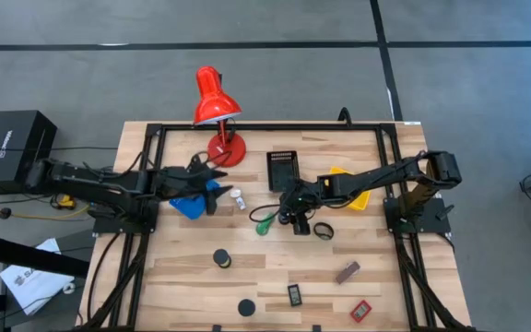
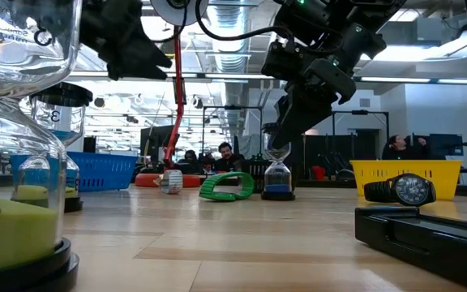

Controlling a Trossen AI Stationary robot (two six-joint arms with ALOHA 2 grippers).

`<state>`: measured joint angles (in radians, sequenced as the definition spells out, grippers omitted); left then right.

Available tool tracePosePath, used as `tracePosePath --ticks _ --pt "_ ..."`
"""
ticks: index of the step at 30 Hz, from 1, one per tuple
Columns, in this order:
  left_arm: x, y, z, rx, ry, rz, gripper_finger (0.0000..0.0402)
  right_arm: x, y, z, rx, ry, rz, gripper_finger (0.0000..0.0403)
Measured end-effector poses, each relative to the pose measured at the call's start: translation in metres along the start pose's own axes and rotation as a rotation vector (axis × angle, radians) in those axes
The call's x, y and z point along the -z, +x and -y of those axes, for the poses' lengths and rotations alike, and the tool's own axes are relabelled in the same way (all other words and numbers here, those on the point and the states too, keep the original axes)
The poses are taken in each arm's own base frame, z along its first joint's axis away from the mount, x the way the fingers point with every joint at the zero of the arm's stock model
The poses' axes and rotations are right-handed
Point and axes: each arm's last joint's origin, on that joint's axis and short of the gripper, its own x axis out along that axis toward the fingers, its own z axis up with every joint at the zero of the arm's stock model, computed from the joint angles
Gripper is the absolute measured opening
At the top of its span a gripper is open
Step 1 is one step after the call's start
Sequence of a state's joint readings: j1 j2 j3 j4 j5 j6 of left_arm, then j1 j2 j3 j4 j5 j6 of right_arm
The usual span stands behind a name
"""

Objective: Pick & Place Office items
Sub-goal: Put the blue hourglass into the black basket

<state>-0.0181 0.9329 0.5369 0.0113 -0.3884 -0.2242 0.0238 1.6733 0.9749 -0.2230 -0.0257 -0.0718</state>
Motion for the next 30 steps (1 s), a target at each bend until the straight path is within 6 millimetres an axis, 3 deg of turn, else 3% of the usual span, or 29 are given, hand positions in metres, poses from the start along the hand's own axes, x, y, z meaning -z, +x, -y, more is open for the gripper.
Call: tracePosePath --ticks 6,10,17,30 --pt "0.0 -0.002 0.005 0.024 0.01 0.008 0.0214 -0.002 -0.001 0.0 -0.001 -0.005 -0.003 0.021" --pt "0.0 -0.002 0.005 0.024 0.013 0.012 0.0214 -0.015 -0.006 0.0 0.001 -0.009 0.029 0.0196" --pt "0.0 -0.002 0.005 0.024 0.013 0.014 0.0214 -0.033 -0.017 0.001 0.001 -0.009 0.031 0.0208" --pt "-0.001 -0.002 0.006 0.025 0.01 0.018 0.0214 -0.035 -0.02 0.005 0.009 0.007 0.037 0.02"
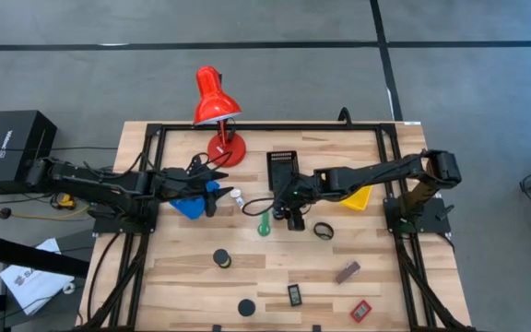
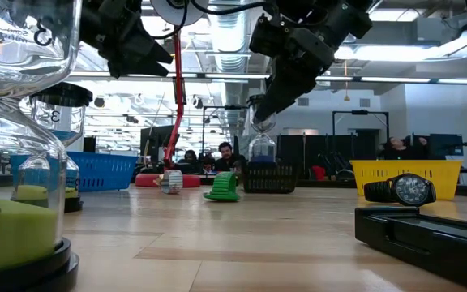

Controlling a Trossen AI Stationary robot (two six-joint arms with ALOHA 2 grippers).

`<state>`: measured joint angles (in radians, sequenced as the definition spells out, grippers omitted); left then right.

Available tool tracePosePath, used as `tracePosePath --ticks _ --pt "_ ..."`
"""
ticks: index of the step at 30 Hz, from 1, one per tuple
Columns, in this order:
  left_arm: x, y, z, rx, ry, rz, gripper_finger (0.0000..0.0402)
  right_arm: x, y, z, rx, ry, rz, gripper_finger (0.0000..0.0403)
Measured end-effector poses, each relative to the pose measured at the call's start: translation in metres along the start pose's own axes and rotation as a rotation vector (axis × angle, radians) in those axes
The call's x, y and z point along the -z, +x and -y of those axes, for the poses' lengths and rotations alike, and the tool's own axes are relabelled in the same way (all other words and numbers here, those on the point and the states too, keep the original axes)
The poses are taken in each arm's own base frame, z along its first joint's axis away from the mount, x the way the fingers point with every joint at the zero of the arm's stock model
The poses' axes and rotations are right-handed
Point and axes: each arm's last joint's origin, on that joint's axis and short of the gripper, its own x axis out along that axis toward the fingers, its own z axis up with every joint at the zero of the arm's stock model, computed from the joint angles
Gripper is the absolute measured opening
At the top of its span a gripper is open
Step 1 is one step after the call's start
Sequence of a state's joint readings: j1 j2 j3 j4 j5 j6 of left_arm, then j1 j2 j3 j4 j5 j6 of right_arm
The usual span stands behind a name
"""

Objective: Pick & Place Office items
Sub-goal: Put the blue hourglass into the black basket

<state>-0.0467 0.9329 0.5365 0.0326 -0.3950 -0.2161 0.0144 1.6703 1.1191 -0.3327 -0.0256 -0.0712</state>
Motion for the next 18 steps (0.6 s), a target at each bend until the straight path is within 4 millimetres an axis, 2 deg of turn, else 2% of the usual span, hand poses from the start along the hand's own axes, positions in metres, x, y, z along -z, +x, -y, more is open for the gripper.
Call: tracePosePath --ticks 6,15,18 --pt "-0.001 0.0 0.0 0.001 -0.003 0.006 0.0214 0.0 -0.007 0.01 0.021 0.007 0.003 0.0195" --pt "-0.001 0.0 0.0 0.003 -0.006 0.013 0.0214 0.001 -0.019 0.044 0.091 0.065 0.027 0.0206" --pt "-0.001 0.0 0.0 0.003 -0.007 0.014 0.0214 0.001 -0.023 0.055 0.116 0.086 0.047 0.0198"
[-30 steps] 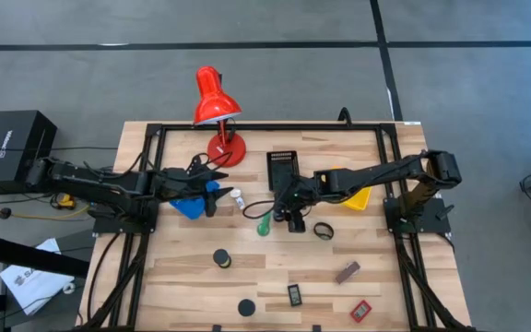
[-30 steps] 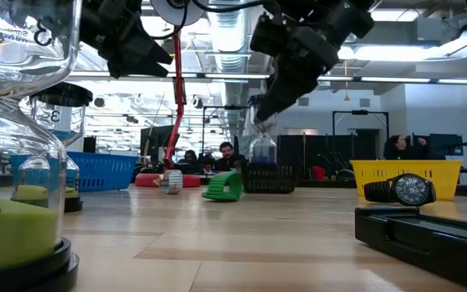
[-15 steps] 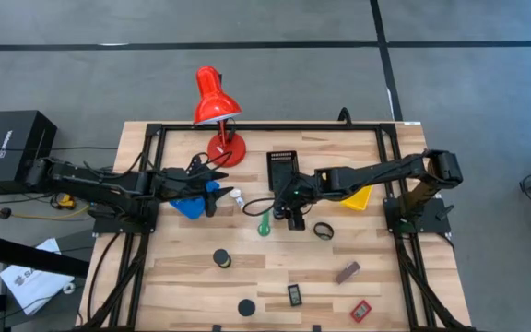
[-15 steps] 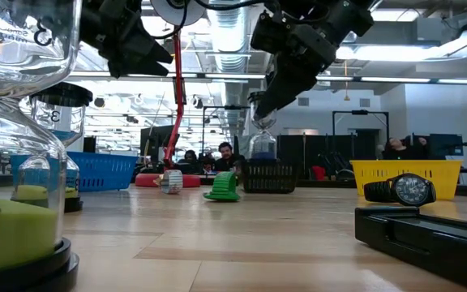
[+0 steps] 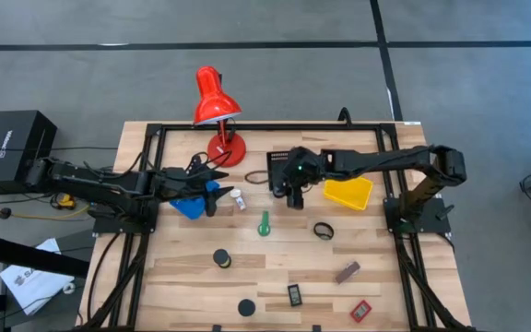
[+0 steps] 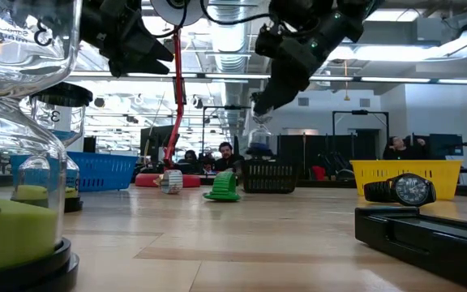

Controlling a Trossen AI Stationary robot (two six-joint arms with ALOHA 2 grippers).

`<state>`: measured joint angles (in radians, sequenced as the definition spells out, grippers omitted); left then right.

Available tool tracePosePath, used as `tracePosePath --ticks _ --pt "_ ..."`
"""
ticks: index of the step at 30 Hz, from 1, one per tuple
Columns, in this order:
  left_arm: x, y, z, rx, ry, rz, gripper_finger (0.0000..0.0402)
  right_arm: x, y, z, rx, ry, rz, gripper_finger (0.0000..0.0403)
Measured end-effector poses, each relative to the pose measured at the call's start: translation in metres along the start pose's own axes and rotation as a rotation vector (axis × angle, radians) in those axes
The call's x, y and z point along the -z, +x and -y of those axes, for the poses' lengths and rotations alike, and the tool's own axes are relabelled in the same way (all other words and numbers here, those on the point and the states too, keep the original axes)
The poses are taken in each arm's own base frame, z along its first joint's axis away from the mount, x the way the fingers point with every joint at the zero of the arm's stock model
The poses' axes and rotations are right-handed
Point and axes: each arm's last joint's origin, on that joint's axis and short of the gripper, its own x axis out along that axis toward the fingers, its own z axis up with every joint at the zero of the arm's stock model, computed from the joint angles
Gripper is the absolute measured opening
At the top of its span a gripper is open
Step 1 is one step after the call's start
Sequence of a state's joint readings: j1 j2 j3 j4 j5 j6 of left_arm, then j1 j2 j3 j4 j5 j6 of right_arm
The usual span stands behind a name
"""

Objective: Pick & Place Office items
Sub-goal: Put the blue hourglass into the black basket

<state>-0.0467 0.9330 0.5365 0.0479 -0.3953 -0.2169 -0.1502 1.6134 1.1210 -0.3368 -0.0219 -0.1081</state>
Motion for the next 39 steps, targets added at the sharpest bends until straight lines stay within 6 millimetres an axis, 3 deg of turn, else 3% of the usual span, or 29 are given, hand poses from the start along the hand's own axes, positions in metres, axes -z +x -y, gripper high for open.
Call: tracePosePath --ticks 10,19,23,28,39 --pt "-0.001 0.0 0.0 0.001 -0.002 0.006 0.0214 0.005 -0.005 0.042 0.086 0.038 0.01 0.0211" --pt "-0.001 0.0 0.0 0.002 -0.003 0.009 0.0214 0.013 -0.002 0.074 0.145 0.101 0.001 0.0199" --pt "-0.001 0.0 0.0 0.002 -0.005 0.013 0.0214 0.018 0.003 0.079 0.148 0.091 -0.026 0.0221" --pt "-0.002 0.0 0.0 0.003 -0.005 0.016 0.0214 0.017 0.01 0.08 0.152 0.084 -0.003 0.02" --pt "-0.002 0.0 0.0 0.004 -0.006 0.02 0.0214 0.02 0.031 0.09 0.166 0.074 0.003 0.0216"
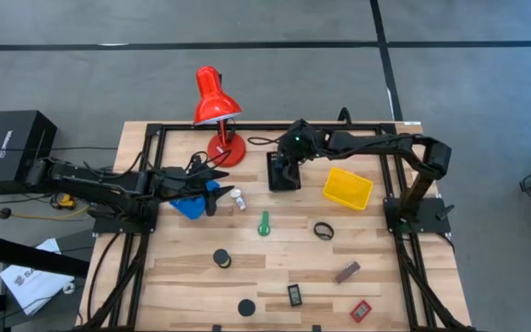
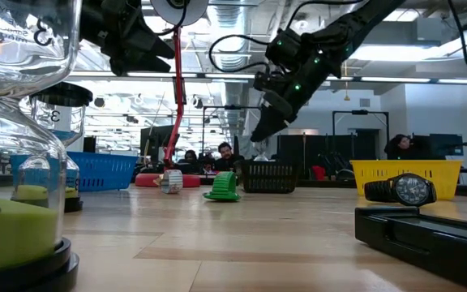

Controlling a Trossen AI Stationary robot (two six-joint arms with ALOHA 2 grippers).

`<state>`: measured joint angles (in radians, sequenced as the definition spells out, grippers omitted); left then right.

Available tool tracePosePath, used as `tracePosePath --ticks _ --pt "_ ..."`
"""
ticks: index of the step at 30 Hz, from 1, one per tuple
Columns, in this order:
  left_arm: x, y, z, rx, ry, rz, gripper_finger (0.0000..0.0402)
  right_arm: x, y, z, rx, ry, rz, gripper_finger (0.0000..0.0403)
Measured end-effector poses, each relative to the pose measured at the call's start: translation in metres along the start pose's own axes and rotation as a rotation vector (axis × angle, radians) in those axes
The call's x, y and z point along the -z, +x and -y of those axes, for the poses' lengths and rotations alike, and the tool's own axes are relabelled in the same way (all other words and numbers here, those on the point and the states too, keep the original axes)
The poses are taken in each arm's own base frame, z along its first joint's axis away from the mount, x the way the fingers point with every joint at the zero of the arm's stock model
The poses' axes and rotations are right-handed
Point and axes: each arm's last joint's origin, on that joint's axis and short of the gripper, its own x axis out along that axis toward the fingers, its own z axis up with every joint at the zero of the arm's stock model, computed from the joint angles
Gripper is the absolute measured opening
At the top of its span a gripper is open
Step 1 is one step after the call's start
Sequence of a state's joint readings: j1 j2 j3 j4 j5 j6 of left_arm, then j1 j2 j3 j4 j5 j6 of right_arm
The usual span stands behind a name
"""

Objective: Pick & Place Office items
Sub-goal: Put the blue hourglass into the black basket

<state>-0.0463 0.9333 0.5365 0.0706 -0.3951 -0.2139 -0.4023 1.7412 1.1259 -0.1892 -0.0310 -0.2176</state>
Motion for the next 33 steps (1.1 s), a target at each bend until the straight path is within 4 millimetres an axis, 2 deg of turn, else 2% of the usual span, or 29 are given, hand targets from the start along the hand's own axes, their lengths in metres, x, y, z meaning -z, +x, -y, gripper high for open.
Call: tracePosePath --ticks 2,6,10,20,26,30,33 --pt "0.0 0.0 0.0 0.0 -0.001 0.001 0.0214 0.0 0.0 0.0 -0.009 -0.001 -0.008 0.0203" --pt "0.0 0.0 0.0 -0.001 -0.002 0.003 0.0214 -0.008 -0.003 0.001 -0.024 0.0 0.028 0.0202" --pt "-0.001 0.0 0.0 -0.001 -0.003 0.006 0.0214 -0.013 -0.005 0.002 -0.023 -0.002 0.048 0.0219" --pt "-0.001 0.0 0.0 0.0 -0.003 0.007 0.0214 -0.013 -0.004 0.001 -0.042 0.014 0.043 0.0202" --pt "-0.001 0.0 0.0 0.0 -0.004 0.009 0.0214 -0.016 -0.005 0.002 -0.036 0.016 0.074 0.0222" --pt "-0.001 0.0 0.0 0.001 -0.006 0.013 0.0214 -0.016 -0.005 0.002 -0.036 0.029 0.079 0.0202" --pt "-0.001 0.0 0.0 0.001 -0.006 0.014 0.0214 -0.016 -0.005 0.002 -0.038 0.031 0.073 0.0202"
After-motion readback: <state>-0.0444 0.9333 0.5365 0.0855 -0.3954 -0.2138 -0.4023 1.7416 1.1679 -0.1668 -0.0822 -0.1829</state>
